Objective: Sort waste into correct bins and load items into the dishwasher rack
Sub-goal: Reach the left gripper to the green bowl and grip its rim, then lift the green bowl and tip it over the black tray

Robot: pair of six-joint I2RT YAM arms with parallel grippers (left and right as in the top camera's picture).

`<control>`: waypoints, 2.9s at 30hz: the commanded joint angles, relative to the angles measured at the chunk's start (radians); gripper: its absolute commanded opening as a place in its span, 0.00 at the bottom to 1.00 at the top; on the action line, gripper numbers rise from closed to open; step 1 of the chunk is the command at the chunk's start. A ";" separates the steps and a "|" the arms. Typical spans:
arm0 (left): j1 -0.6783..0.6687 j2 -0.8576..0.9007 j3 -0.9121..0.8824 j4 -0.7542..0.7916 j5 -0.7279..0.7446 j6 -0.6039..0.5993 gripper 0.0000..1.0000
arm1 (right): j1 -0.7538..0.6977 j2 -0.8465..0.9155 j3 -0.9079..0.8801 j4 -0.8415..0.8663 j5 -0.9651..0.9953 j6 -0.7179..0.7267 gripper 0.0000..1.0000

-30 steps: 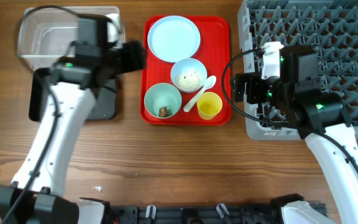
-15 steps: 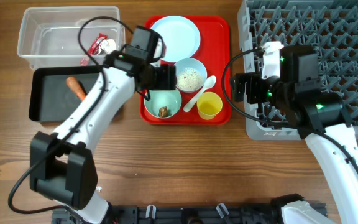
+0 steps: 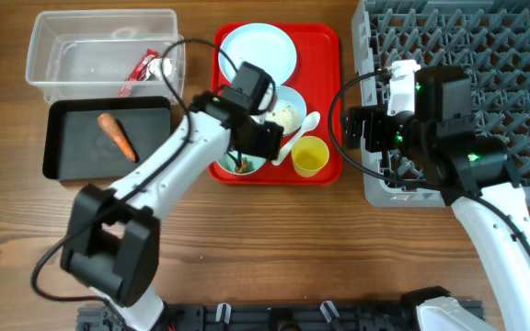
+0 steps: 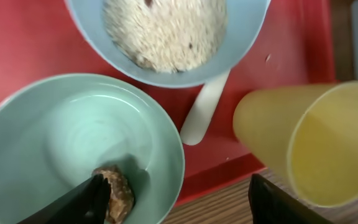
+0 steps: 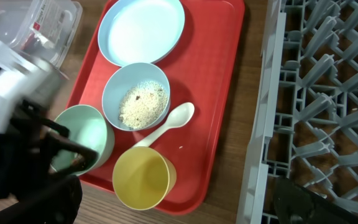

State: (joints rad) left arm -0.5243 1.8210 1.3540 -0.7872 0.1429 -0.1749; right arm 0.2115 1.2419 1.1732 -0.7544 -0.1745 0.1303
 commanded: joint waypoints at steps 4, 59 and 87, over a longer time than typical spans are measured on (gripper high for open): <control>-0.016 0.089 -0.028 0.037 -0.055 0.067 0.61 | 0.004 0.011 0.016 0.005 0.018 0.003 1.00; 0.785 -0.241 0.002 -0.124 0.500 0.072 0.04 | 0.004 0.011 0.016 0.013 0.019 0.002 1.00; 1.386 0.205 -0.003 -0.139 1.434 0.448 0.04 | 0.004 0.011 0.016 0.037 0.018 0.003 1.00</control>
State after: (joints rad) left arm 0.8444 2.0144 1.3422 -0.9302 1.5036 0.2501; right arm 0.2115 1.2419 1.1732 -0.7242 -0.1749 0.1303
